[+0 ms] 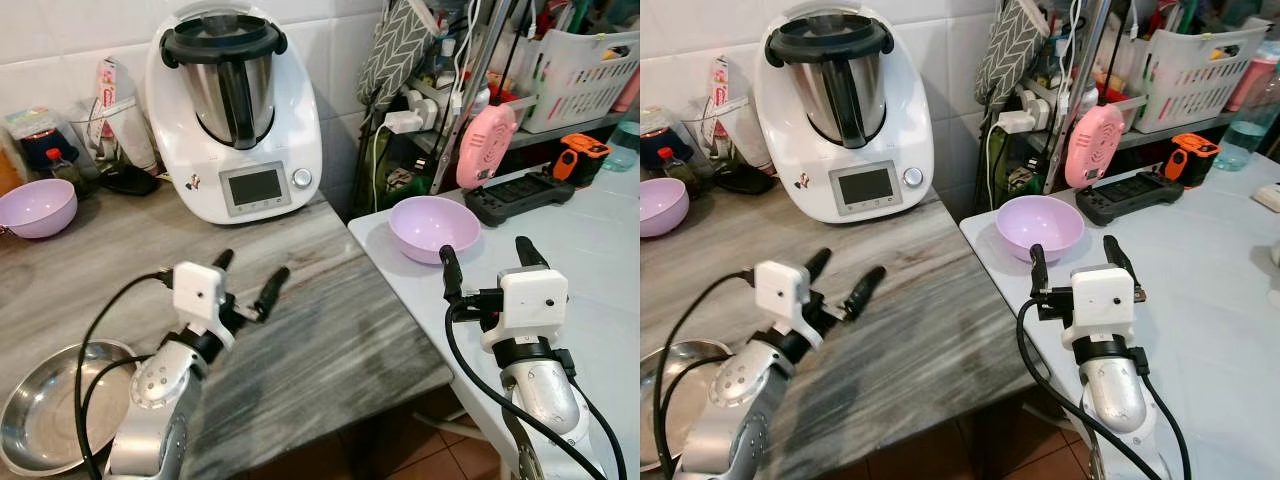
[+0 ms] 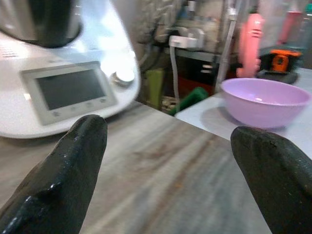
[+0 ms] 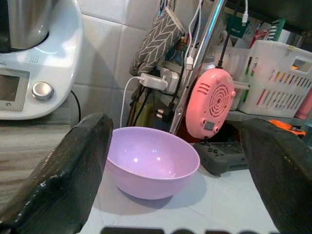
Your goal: Setting the table
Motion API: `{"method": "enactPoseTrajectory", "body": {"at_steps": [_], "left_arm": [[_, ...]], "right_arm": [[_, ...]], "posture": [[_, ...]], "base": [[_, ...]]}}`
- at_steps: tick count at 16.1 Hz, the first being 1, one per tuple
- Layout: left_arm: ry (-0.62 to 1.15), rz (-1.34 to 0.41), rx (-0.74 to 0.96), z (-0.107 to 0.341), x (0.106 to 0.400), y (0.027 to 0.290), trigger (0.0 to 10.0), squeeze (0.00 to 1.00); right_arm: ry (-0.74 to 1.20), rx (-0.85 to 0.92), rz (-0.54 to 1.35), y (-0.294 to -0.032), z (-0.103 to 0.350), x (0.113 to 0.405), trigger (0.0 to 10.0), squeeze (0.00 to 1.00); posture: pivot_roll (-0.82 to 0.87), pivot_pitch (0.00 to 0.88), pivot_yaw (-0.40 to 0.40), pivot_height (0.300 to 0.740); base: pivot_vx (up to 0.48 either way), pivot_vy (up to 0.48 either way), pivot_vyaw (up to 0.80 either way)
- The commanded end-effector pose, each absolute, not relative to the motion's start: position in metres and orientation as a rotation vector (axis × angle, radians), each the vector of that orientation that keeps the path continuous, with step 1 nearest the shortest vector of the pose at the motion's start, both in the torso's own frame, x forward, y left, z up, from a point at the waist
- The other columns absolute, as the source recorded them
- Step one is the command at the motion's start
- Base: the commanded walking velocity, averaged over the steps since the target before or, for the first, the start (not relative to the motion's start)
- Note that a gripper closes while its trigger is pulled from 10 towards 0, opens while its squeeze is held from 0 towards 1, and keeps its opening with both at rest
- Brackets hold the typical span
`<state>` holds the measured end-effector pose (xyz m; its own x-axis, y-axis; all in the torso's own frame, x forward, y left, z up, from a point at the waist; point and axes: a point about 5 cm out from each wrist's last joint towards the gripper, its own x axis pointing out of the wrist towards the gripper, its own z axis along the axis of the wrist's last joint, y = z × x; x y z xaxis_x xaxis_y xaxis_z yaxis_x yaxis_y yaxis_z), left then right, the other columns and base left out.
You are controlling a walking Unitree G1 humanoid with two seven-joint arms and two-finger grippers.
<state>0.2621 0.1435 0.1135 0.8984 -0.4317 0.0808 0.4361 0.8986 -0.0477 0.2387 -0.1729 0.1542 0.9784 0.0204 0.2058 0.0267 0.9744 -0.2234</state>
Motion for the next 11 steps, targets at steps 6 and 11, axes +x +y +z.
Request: {"method": "enactPoseTrajectory", "body": {"at_steps": [6,11], "left_arm": [[-0.042,-0.546,-0.003,0.110,0.256,0.146,10.0,0.00],[0.008,-0.592,0.045,0.106,0.242,0.156,10.0,0.00]], "right_arm": [[-0.202,-0.229,0.010,-0.172,0.155,0.242,10.0,0.00],[-0.162,-0.253,0.065,-0.182,0.161,0.263,10.0,0.00]], "posture": [[-0.03,0.000,0.037,0.740],[-0.02,0.069,0.038,0.740]], "base": [[0.000,0.000,-0.67],[0.000,0.000,-0.48]]}}
